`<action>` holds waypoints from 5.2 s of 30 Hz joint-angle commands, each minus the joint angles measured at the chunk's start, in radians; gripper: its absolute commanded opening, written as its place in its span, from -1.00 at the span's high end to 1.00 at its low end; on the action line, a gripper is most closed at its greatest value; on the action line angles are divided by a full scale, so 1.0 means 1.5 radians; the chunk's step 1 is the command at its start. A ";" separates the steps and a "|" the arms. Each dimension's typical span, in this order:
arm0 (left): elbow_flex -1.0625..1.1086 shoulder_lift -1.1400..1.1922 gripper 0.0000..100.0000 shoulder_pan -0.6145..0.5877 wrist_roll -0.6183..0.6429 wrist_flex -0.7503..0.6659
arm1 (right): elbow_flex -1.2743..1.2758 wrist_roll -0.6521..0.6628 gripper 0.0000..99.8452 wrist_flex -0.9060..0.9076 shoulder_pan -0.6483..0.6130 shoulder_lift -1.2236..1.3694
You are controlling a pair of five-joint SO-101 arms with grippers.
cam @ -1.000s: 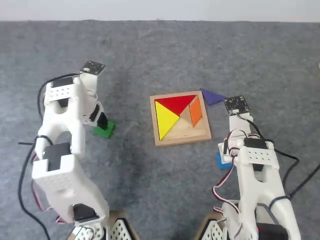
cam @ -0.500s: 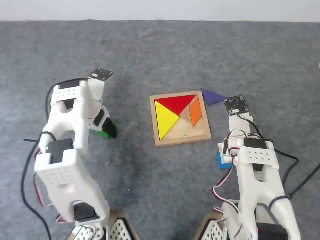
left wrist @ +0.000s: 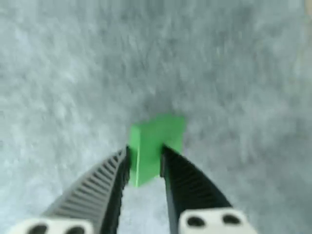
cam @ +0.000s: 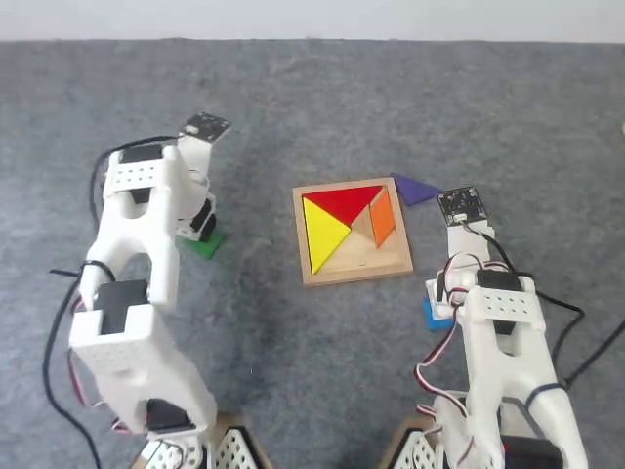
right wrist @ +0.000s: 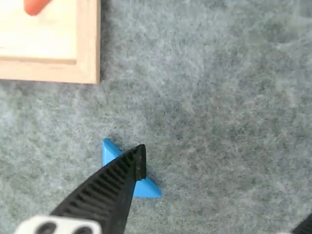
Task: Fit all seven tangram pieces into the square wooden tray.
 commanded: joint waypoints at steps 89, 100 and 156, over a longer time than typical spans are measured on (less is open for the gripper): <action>0.178 -0.029 0.90 0.123 0.030 -0.044 | -0.004 0.000 -0.02 -0.005 0.007 -0.019; 0.070 -0.189 0.90 0.191 0.068 0.100 | -0.004 0.000 -0.02 -0.005 0.007 -0.020; -0.189 0.105 0.54 0.439 0.256 0.005 | -0.004 0.000 -0.02 -0.002 0.008 -0.021</action>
